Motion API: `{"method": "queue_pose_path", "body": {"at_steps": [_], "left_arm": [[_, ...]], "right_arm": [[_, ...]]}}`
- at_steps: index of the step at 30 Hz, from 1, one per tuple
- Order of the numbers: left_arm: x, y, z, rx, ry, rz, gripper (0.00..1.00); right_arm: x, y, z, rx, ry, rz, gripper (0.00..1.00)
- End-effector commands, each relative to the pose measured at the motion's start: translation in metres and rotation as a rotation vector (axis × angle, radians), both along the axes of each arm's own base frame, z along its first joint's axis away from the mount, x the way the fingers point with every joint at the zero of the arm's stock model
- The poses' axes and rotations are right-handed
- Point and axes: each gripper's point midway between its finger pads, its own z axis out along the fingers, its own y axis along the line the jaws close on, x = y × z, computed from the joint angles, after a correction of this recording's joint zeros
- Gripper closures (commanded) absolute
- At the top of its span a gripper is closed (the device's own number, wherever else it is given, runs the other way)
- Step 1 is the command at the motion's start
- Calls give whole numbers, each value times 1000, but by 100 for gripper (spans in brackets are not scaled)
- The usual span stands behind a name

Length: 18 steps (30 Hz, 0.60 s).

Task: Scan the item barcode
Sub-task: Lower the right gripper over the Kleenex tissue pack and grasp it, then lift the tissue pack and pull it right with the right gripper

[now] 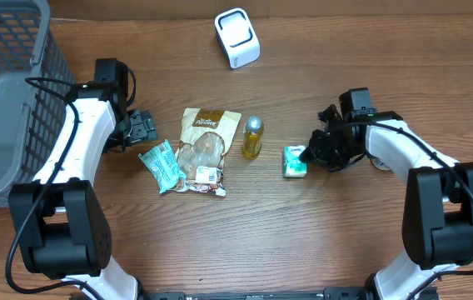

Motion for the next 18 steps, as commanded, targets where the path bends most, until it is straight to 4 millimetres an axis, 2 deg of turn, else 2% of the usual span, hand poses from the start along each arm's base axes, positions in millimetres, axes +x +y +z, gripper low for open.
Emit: {"method": "queue_pose_path", "body": {"at_steps": [1,2,4,9,15,18], "left_arm": [[-1,5,9,9,-21,-4,0],[-1,5,10,9,-22,-4,0],[-1,5,10,9,-22,-4,0],[-1,5,10,9,-22,-4,0],[-1,5,10,9,-22,-4,0],[-1,5,10,9,-22,-4,0]], "right_arm": [[-2,23,68,403,-158,145,96],[-5,22,88,500,-201,164,96],[-9,16,106,577,-246,173,96],[-21,3,115,616,-293,201,96],[-38,8,148,791,-416,255,96],[-37,9,154,823,-421,241,96]]}}
